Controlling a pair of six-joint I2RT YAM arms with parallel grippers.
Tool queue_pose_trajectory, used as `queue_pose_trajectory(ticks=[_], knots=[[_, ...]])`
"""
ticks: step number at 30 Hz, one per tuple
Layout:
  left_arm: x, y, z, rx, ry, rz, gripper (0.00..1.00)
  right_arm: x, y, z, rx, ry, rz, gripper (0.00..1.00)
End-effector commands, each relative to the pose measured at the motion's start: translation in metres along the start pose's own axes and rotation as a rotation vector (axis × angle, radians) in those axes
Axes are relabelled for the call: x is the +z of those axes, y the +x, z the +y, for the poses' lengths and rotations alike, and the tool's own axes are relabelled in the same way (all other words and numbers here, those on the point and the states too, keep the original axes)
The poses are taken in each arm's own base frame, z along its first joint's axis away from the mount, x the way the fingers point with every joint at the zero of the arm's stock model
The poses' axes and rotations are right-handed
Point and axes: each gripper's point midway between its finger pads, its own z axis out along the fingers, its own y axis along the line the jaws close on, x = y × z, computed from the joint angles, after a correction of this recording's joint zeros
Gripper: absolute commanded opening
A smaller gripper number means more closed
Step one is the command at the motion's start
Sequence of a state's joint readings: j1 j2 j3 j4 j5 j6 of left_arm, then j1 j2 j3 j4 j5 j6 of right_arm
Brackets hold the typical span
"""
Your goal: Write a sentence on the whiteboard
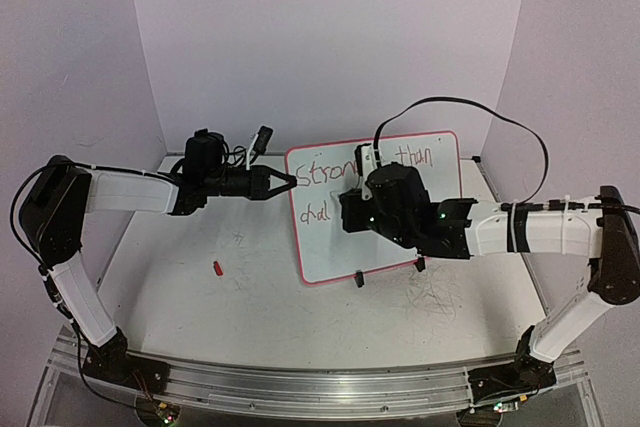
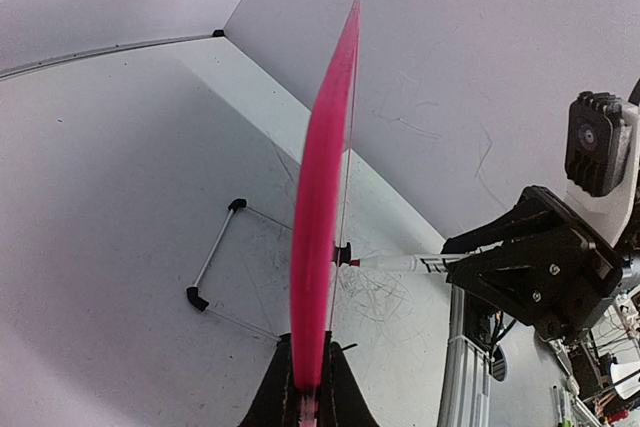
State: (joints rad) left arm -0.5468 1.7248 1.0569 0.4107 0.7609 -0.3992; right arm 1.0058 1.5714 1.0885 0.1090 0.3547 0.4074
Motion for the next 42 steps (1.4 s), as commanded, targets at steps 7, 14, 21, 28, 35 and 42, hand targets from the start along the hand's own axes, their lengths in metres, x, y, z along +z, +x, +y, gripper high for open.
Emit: queue_pose_trajectory(ticks=[7,14,21,28,35,42], knots=[[-0.002,0.001,-0.009,0.002,0.015,0.016,0.0,0.004,-0.013,0.004,0.009,-0.006,-0.037,0.0],[-0.002,0.0,-0.01,0.002,0.016,0.015,0.0,0.009,-0.007,0.001,0.0,0.016,-0.024,0.0],[-0.002,0.0,-0.009,0.001,0.016,0.016,0.0,0.01,0.0,-0.003,-0.008,0.036,-0.004,0.0],[-0.002,0.0,-0.009,0.001,0.017,0.015,0.0,0.007,0.01,-0.007,-0.009,0.042,0.024,0.0],[-0.002,0.0,-0.009,0.0,0.017,0.016,0.0,0.004,0.023,-0.009,-0.004,0.039,0.055,0.0],[-0.002,0.0,-0.01,0.0,0.017,0.016,0.0,0.002,0.034,-0.01,-0.002,0.041,0.077,0.0]])
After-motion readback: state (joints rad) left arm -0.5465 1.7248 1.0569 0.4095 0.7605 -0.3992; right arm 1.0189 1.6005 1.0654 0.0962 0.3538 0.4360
